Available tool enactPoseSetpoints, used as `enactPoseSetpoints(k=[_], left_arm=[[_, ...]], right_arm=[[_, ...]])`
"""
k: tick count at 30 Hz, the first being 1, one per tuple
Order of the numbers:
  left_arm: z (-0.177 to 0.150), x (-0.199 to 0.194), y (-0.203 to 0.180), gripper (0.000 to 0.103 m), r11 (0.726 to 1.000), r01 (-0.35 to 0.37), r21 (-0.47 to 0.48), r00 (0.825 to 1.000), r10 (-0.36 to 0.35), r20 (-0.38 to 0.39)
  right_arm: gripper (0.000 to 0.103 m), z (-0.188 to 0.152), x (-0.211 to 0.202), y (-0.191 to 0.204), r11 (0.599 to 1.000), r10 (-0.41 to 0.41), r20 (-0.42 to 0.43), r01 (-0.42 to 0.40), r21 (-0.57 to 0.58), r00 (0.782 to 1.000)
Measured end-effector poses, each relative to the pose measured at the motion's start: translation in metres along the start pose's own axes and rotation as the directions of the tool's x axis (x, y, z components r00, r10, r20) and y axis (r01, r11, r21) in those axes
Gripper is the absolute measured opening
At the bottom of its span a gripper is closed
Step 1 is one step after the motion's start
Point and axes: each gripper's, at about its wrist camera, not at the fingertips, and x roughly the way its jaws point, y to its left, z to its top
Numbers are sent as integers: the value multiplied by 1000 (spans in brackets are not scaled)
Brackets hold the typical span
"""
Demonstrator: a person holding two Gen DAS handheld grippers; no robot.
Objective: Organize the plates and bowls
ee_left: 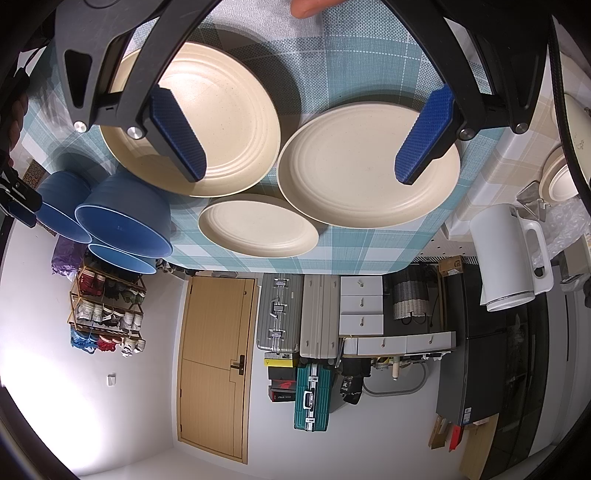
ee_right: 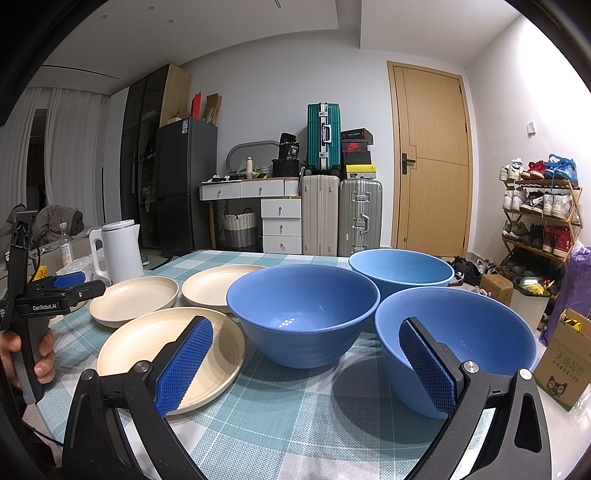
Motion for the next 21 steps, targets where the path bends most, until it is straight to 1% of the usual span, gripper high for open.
enactPoseSetpoints(k=[12, 14, 17, 21], left_arm=[[0, 1, 0, 102, 1000, 2, 0, 1000, -2, 0], [-1, 1, 0, 102, 1000, -9, -3, 1000, 9, 0], [-6, 3, 5, 102, 1000, -17, -11, 1000, 17, -6], [-6, 4, 12, 102, 1000, -5, -29, 1000, 5, -13]], right_arm=[[103, 0, 2, -1, 1000, 2, -9, -1, 2, 1000], [103, -1, 2, -2, 1000, 1, -15, -1, 4, 1000], [103, 0, 2, -3, 1000, -5, -22, 5, 8, 1000], [103, 1, 5, -4, 1000, -19, -38, 20, 17, 999]])
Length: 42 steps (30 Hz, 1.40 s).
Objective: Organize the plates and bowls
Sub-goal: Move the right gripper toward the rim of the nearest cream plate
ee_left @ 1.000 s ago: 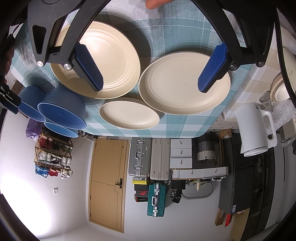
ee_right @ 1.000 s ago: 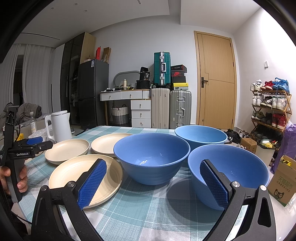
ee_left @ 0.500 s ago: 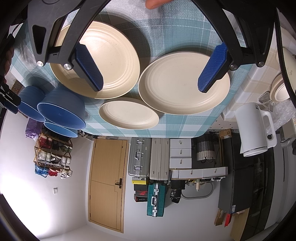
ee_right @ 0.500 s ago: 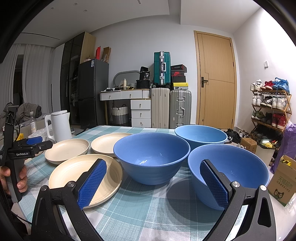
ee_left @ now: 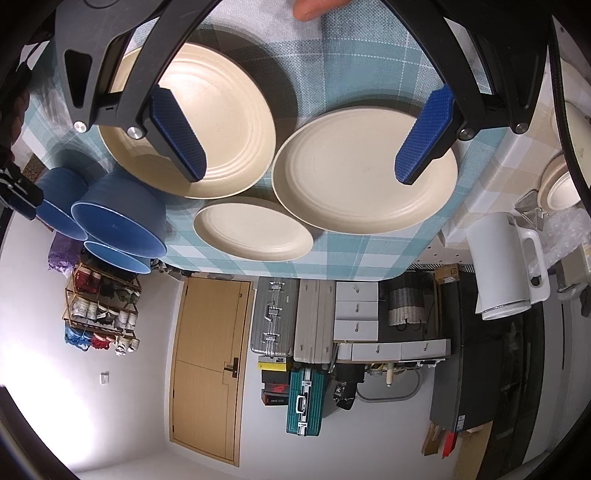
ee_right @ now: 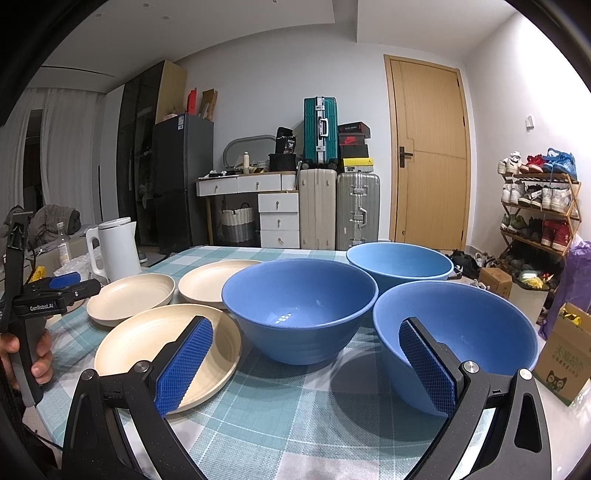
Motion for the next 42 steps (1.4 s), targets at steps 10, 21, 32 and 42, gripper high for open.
enactPoseSetpoints(k=[10, 21, 32, 42], left_arm=[[12, -16, -10, 102, 1000, 13, 21, 1000, -13, 2], [34, -37, -26, 102, 997, -41, 61, 999, 43, -31], [60, -73, -11, 102, 995, -95, 26, 995, 96, -33], [77, -75, 13, 102, 992, -123, -42, 992, 121, -40]], right_arm=[[103, 4, 1, 3, 1000, -29, -16, 29, -12, 999], [103, 28, -2, 30, 999, 5, -14, -6, -43, 1000], [103, 77, 3, 74, 992, 110, -30, -111, -52, 993], [103, 104, 20, 111, 982, 161, -57, -165, -89, 985]])
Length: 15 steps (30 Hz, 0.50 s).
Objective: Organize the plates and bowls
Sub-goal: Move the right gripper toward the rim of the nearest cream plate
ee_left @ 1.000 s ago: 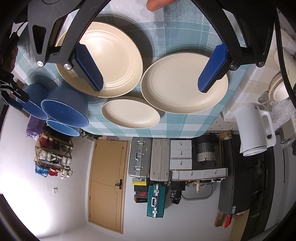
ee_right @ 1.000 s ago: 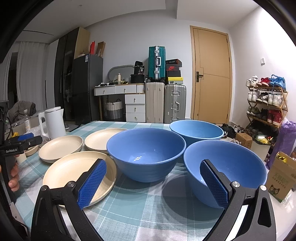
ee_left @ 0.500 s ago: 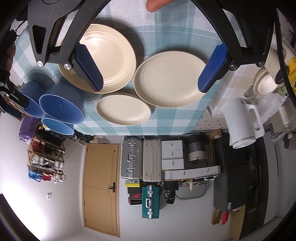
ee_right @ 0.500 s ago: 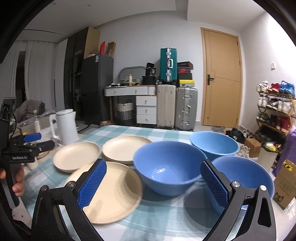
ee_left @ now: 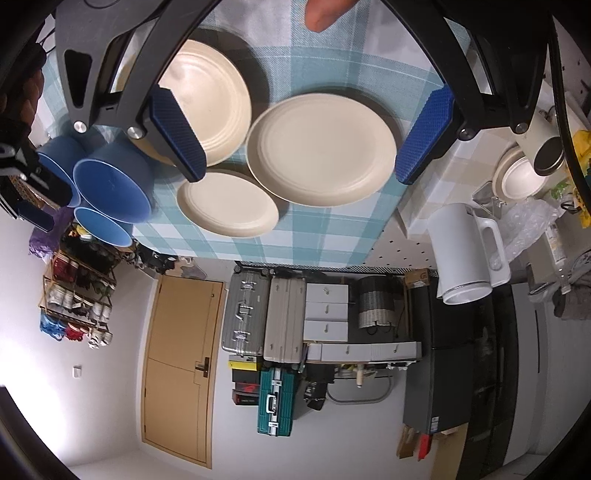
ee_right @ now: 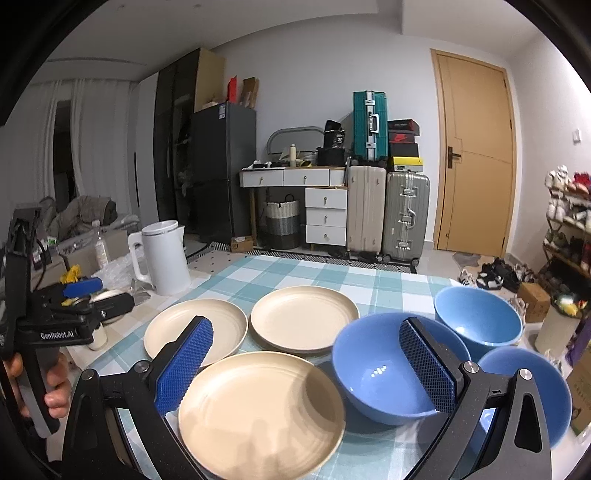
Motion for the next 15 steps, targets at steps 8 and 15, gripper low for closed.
enactPoseSetpoints(k=[8, 15], left_arm=[[4, 22, 17, 102, 999, -9, -40, 997, 6, -77], [7, 51, 30, 102, 998, -47, -31, 993, 43, -109]], right_arm=[[103, 10, 39, 21, 998, 55, -45, -57, -35, 997], [103, 10, 82, 37, 994, 65, -99, -73, -80, 993]])
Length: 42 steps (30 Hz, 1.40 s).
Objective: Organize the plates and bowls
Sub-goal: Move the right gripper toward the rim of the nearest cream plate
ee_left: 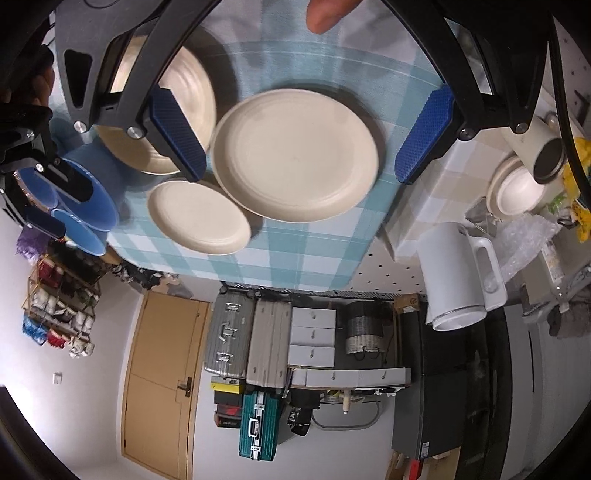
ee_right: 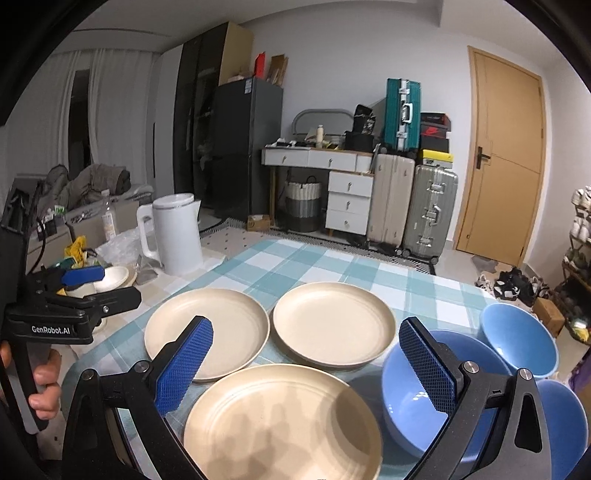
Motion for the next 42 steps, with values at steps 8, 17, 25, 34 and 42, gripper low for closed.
enactPoseSetpoints(k=[8, 17, 25, 34, 42], left_arm=[[12, 25, 14, 102, 999, 33, -9, 999, -33, -19], [1, 63, 23, 102, 1000, 18, -1, 995, -18, -95], [-15, 97, 40, 102, 999, 16, -38, 986, -22, -164], [-31, 131, 66, 102, 993, -6, -117, 970, -23, -244], [-42, 145, 76, 102, 987, -16, -160, 959, -30, -283]], right_arm=[[103, 3, 35, -4, 999, 40, -47, -38, 35, 998], [103, 1, 78, 12, 996, 88, -139, -87, 9, 986], [103, -6, 110, 24, 994, 101, -211, -105, -8, 972], [103, -14, 152, 27, 982, 186, -302, -174, 65, 935], [90, -20, 178, 36, 974, 225, -351, -210, 80, 909]])
